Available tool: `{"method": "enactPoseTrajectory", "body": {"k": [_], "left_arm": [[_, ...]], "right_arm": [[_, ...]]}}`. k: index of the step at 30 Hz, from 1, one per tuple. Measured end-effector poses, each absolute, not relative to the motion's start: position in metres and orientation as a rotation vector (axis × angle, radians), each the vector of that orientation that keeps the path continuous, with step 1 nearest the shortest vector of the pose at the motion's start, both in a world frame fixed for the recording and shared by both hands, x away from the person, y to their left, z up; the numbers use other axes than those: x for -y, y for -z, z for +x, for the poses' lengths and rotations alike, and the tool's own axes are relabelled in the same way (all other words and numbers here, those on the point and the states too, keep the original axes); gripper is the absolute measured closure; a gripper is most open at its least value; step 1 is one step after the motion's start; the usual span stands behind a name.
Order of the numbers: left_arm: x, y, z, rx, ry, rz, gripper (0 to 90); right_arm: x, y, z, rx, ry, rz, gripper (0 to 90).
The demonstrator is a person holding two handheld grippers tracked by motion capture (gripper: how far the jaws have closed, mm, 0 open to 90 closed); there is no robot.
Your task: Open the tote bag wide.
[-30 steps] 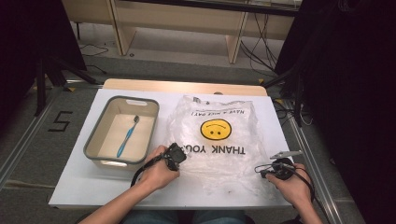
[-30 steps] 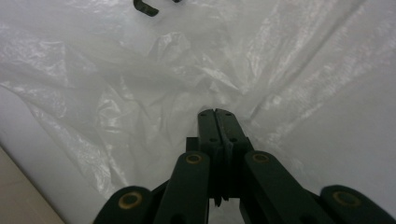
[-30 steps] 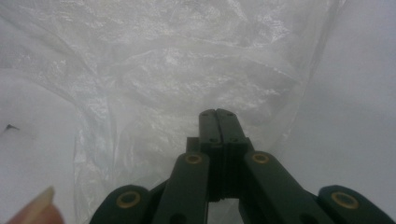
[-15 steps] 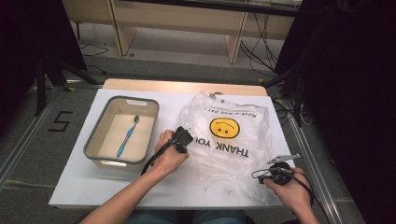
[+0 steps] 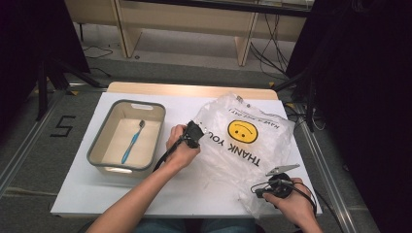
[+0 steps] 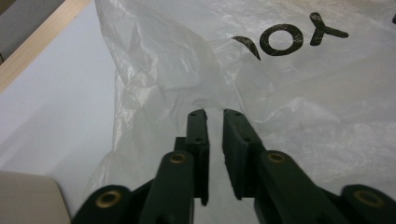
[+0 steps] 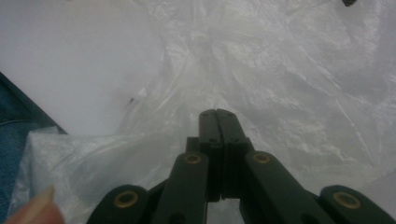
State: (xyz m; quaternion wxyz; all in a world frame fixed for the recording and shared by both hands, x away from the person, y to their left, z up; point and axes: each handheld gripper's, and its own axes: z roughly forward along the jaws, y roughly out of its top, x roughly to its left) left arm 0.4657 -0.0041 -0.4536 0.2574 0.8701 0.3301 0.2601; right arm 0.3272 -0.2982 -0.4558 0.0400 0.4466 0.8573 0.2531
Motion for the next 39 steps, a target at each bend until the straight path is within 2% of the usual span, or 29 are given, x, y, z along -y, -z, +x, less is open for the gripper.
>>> {"method": "enactPoseTrajectory", "body": {"k": [1, 2, 3, 7, 8, 9, 10, 11, 14, 18, 26, 33, 39], "left_arm": [[0.004, 0.453, 0.465, -0.892, -0.706, 2.354, 79.0], [0.004, 0.452, 0.464, -0.883, -0.707, 2.348, 70.8], [0.003, 0.450, 0.463, -0.881, -0.715, 2.339, 70.8], [-0.002, 0.439, 0.453, -0.867, -0.726, 2.279, 49.8], [-0.004, 0.435, 0.449, -0.857, -0.720, 2.259, 43.0], [-0.006, 0.431, 0.444, -0.849, -0.712, 2.242, 43.0], [-0.008, 0.427, 0.439, -0.839, -0.710, 2.234, 38.4], [-0.010, 0.423, 0.435, -0.827, -0.709, 2.228, 38.4], [-0.018, 0.417, 0.420, -0.805, -0.687, 2.227, 34.5], [-0.029, 0.416, 0.399, -0.763, -0.641, 2.230, 34.0], [-0.050, 0.425, 0.366, -0.783, -0.516, 2.193, 32.3], [-0.055, 0.436, 0.344, -0.756, -0.485, 2.199, 32.6], [-0.055, 0.447, 0.332, -0.732, -0.453, 2.223, 32.6]], "right_arm": [[0.298, 0.456, 0.327, -2.627, -0.775, 1.368, 86.8], [0.298, 0.454, 0.327, -2.616, -0.794, 1.365, 83.0], [0.298, 0.454, 0.327, -2.616, -0.794, 1.365, 83.0], [0.302, 0.442, 0.328, -2.522, -0.877, 1.351, 73.4], [0.303, 0.437, 0.330, -2.461, -0.932, 1.304, 64.7], [0.303, 0.437, 0.330, -2.461, -0.932, 1.304, 64.7], [0.302, 0.433, 0.334, -2.411, -0.972, 1.267, 57.9], [0.302, 0.433, 0.334, -2.411, -0.972, 1.267, 57.9], [0.296, 0.432, 0.342, -2.377, -1.030, 1.176, 49.6], [0.279, 0.436, 0.358, -2.385, -1.095, 1.050, 42.7], [0.235, 0.449, 0.385, -2.482, -1.073, 0.875, 36.7], [0.219, 0.460, 0.397, -2.532, -0.967, 0.777, 38.2], [0.213, 0.466, 0.402, -2.546, -0.913, 0.736, 45.9]]}}
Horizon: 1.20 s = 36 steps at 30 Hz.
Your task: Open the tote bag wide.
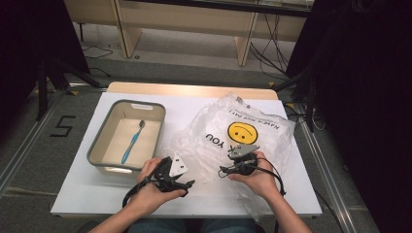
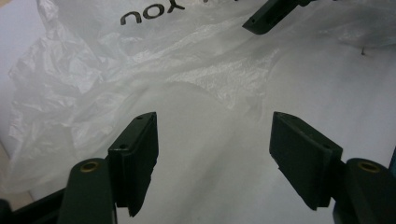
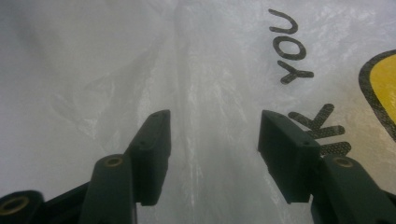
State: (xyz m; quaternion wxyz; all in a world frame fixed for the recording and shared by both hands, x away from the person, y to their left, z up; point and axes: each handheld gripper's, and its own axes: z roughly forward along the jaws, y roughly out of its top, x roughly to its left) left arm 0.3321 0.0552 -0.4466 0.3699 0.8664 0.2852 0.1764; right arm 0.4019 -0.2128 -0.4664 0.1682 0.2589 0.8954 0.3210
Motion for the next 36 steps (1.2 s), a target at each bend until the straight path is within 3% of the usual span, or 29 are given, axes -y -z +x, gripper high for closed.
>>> {"method": "enactPoseTrajectory", "body": {"k": [13, 29, 36], "left_arm": [[-0.056, 0.453, 0.334, -0.762, -0.468, 2.226, 32.4], [-0.055, 0.455, 0.333, -0.766, -0.463, 2.231, 32.5], [-0.056, 0.454, 0.334, -0.772, -0.472, 2.224, 32.6]], "right_arm": [[0.205, 0.473, 0.406, -2.582, -0.892, 0.720, 55.4], [0.204, 0.480, 0.411, -2.635, -0.924, 0.873, 86.8], [0.204, 0.478, 0.412, -2.611, -0.938, 0.901, 90.0]]}}
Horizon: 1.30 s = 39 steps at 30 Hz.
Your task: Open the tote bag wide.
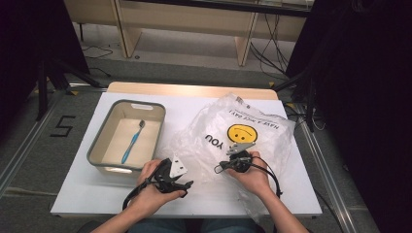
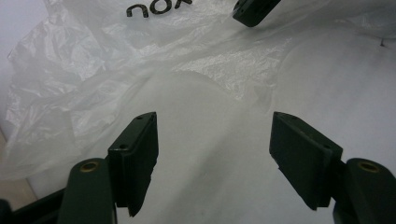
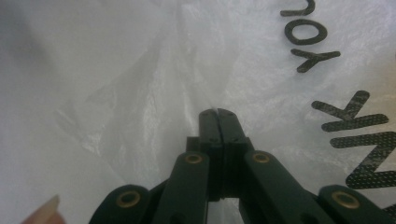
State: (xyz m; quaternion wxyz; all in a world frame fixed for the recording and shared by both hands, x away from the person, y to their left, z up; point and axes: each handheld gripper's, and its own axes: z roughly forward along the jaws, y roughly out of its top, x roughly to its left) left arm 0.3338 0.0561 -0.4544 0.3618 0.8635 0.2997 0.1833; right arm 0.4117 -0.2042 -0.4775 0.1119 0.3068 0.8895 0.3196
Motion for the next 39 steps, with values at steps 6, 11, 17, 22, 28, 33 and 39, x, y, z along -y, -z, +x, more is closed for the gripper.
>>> {"method": "enactPoseTrajectory", "body": {"k": [6, 11, 17, 22, 28, 33, 39], "left_arm": [[-0.057, 0.454, 0.334, -0.778, -0.476, 2.216, 32.7], [-0.057, 0.453, 0.334, -0.775, -0.488, 2.216, 33.1], [-0.057, 0.452, 0.334, -0.781, -0.495, 2.205, 33.8], [-0.057, 0.451, 0.334, -0.779, -0.502, 2.202, 34.4], [-0.057, 0.449, 0.334, -0.781, -0.516, 2.178, 35.5], [-0.050, 0.450, 0.337, -0.759, -0.503, 2.171, 40.7], [-0.027, 0.460, 0.356, -0.737, -0.451, 2.171, 63.6]], "right_arm": [[0.205, 0.469, 0.410, -2.546, -0.997, 0.917, 90.0], [0.206, 0.458, 0.407, -2.476, -1.044, 0.904, 90.0], [0.207, 0.450, 0.406, -2.413, -1.077, 0.894, 90.0], [0.208, 0.443, 0.405, -2.359, -1.101, 0.890, 90.0], [0.208, 0.438, 0.405, -2.332, -1.116, 0.887, 90.0], [0.208, 0.434, 0.404, -2.319, -1.122, 0.870, 90.0], [0.210, 0.428, 0.402, -2.297, -1.148, 0.841, 90.0]]}}
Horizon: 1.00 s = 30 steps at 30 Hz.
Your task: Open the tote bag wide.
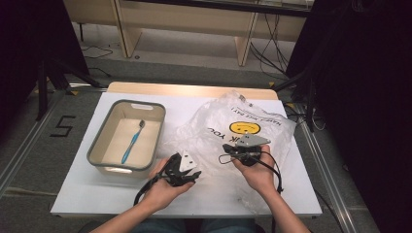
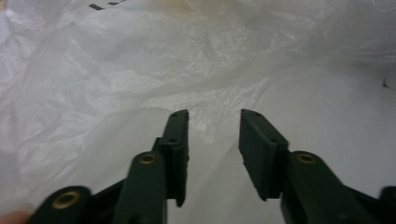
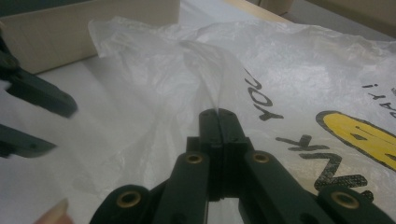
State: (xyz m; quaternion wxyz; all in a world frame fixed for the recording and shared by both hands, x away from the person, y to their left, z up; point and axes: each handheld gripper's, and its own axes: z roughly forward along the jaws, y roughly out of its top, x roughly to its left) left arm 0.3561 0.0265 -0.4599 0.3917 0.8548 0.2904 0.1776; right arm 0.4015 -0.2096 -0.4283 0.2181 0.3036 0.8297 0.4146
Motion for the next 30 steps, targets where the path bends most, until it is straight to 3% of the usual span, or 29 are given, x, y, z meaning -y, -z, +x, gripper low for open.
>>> {"method": "enactPoseTrajectory", "body": {"k": [4, 9, 30], "left_arm": [[-0.013, 0.470, 0.372, -0.748, -0.433, 2.219, 74.6], [-0.003, 0.481, 0.385, -0.773, -0.422, 2.254, 81.8], [0.003, 0.488, 0.386, -0.751, -0.431, 2.293, 85.2]], "right_arm": [[0.211, 0.424, 0.400, -2.280, -1.167, 0.840, 90.0], [0.212, 0.419, 0.399, -2.269, -1.181, 0.833, 90.0], [0.213, 0.393, 0.404, -2.159, -1.223, 0.830, 90.0]]}}
